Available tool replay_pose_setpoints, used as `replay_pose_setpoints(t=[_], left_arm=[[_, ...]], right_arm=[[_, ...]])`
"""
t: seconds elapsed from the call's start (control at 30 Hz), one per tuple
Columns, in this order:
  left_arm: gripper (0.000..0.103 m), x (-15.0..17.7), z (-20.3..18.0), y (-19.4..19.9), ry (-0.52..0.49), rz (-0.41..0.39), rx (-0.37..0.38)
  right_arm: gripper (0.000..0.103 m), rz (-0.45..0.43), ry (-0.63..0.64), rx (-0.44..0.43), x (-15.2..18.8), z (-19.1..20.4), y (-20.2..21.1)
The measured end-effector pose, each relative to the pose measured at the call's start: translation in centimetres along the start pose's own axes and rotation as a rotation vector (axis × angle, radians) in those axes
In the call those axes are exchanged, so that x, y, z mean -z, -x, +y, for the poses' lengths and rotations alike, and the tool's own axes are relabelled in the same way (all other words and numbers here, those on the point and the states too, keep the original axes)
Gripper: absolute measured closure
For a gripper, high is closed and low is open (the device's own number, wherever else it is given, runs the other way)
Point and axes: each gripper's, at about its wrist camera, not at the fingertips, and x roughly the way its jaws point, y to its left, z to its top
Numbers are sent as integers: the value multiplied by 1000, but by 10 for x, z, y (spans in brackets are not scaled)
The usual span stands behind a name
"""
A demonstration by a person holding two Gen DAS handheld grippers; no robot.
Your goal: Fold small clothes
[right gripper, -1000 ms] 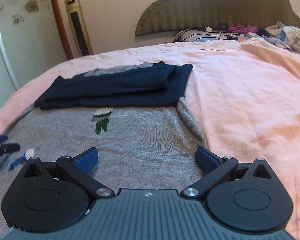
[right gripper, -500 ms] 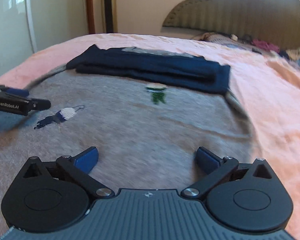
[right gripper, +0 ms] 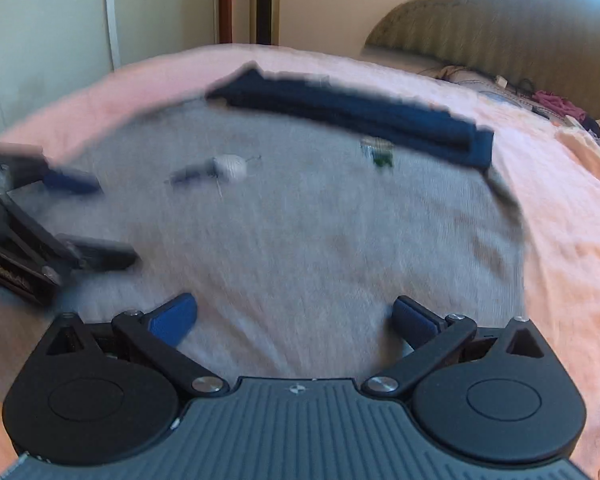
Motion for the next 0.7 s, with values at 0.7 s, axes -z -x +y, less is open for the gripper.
replay_pose_setpoints(t=[0.7], left_arm=[[0,62,10,88,68,-36,17]], right_arm=[[0,63,-37,-18,50,9,91]])
